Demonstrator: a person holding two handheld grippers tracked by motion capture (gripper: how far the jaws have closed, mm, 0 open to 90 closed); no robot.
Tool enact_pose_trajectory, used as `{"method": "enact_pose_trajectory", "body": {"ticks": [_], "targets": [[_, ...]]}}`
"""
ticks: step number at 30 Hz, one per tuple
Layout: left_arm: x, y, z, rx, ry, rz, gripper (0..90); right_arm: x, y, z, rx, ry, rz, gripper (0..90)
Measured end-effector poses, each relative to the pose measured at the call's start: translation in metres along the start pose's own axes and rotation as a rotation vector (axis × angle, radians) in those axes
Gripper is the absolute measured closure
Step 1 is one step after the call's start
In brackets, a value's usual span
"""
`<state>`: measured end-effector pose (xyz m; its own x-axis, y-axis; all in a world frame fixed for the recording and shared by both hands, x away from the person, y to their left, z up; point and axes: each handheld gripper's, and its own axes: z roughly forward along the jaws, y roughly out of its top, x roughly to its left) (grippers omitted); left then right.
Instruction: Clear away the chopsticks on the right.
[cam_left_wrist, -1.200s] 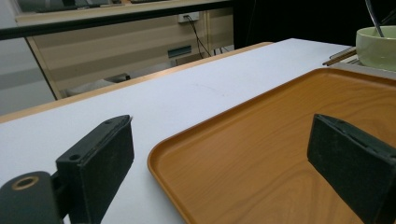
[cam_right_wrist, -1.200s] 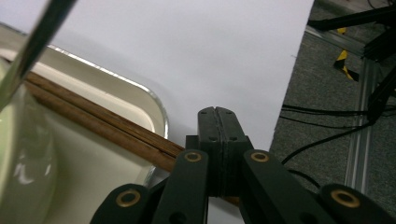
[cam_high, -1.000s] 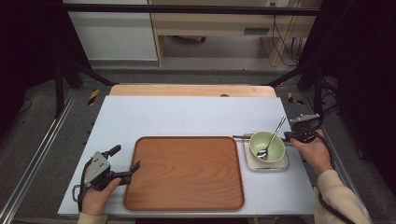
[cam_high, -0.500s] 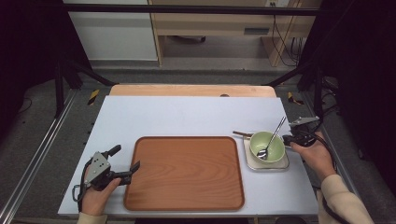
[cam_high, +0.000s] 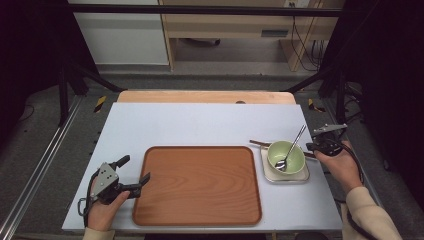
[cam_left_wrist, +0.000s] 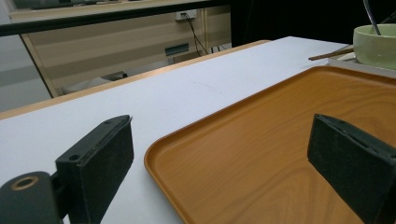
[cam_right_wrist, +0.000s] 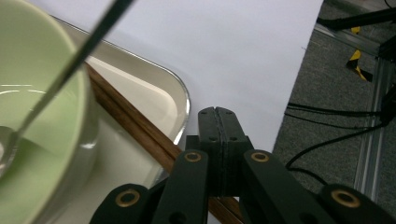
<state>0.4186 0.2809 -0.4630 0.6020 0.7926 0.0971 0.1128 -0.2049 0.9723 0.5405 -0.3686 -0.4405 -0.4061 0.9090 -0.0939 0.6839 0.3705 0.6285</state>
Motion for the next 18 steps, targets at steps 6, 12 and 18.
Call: {"method": "enact_pose_trajectory", "body": {"ticks": [6, 12, 18], "targets": [[0.001, 0.0, -0.001, 0.001, 0.001, 0.001, 6.7, -0.005, -0.007, 0.006, 0.035, 0.003, 0.015, 90.0], [0.001, 0.0, 0.0, 0.004, 0.001, 0.003, 6.7, 0.0, -0.012, 0.002, 0.04, 0.02, -0.004, 90.0], [0.0, 0.0, 0.0, 0.004, 0.0, 0.001, 6.7, 0.005, -0.015, -0.003, 0.04, 0.045, -0.018, 90.0]]}}
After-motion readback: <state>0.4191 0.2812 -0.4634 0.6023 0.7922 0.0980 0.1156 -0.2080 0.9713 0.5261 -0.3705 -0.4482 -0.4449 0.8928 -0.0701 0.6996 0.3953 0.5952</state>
